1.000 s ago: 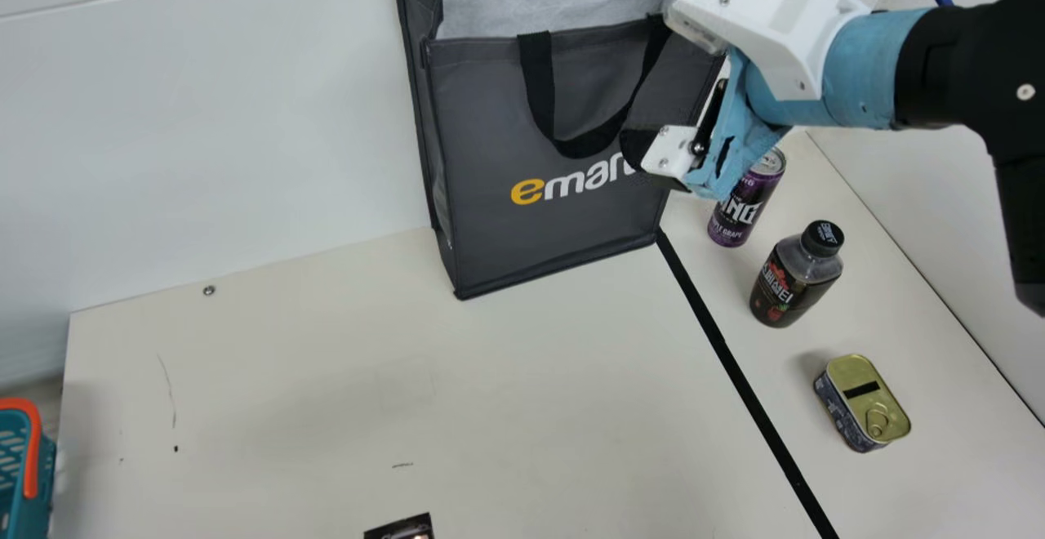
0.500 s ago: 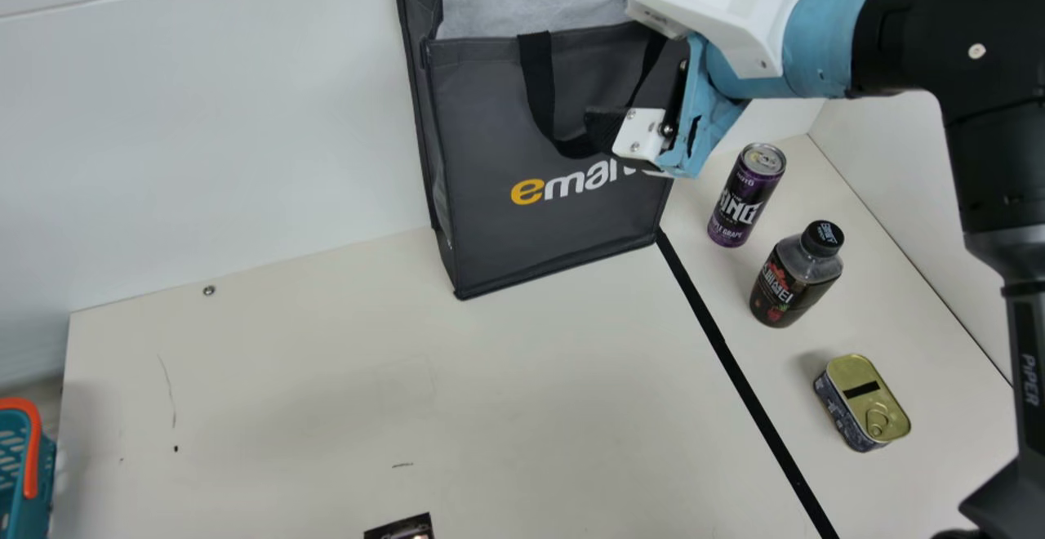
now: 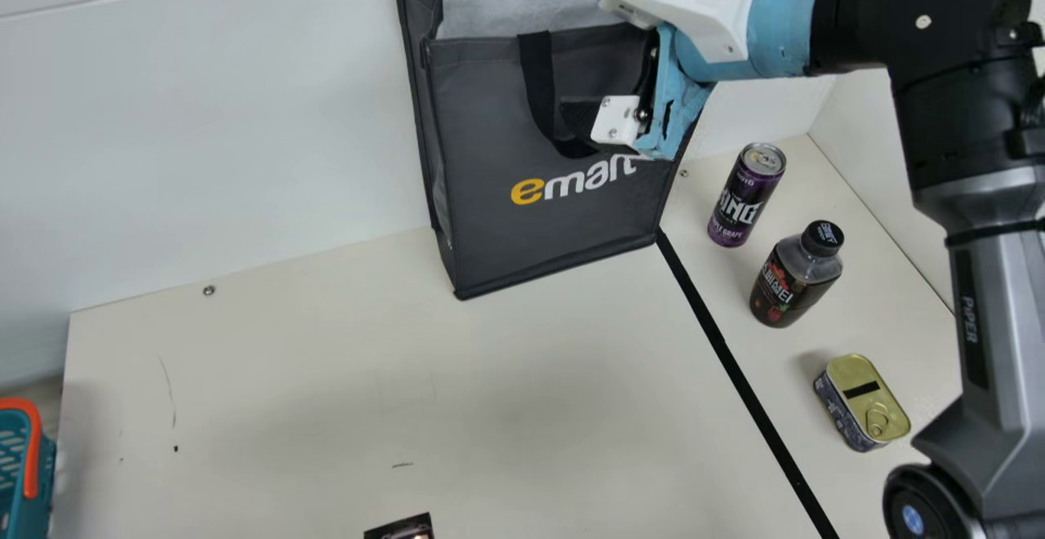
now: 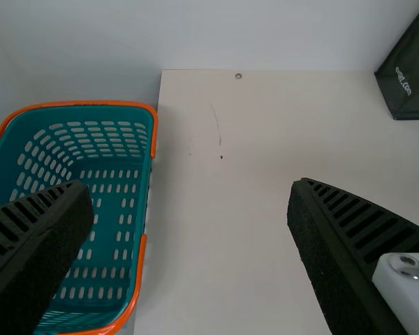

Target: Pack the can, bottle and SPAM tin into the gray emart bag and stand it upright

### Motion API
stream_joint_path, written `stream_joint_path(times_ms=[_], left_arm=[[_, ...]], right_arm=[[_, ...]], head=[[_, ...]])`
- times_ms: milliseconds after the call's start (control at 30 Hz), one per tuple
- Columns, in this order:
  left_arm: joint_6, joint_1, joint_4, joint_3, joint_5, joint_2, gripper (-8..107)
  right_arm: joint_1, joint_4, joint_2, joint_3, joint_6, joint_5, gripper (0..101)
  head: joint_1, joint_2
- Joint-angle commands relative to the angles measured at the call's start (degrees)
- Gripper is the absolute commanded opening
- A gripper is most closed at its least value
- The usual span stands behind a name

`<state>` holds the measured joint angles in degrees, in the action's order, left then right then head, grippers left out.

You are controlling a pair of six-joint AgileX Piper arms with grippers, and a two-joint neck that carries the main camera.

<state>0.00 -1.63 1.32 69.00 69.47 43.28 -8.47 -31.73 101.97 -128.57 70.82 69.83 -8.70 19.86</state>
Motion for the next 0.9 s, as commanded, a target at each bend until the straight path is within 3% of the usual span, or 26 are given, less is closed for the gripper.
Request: stream_joint_path(times_ms=[0,500,867], left_arm=[[0.00,0.00,0.00,0.00,0.00,0.00,90],[0.00,0.00,0.00,0.00,0.00,0.00,90],[0.00,0.00,0.00,0.00,0.00,0.00,90]], right_arm=[[0.19,0.00,1.00,-0.41,0.46,0.07,95],[1.73,0.57,6.22,-0.70,3.76,0.07,95],[1.62,0.12,7.59,-0.07,5.56,0.07,22]], head=[[-1.30,0.14],[-1.30,0.14],[-1.30,0.14]])
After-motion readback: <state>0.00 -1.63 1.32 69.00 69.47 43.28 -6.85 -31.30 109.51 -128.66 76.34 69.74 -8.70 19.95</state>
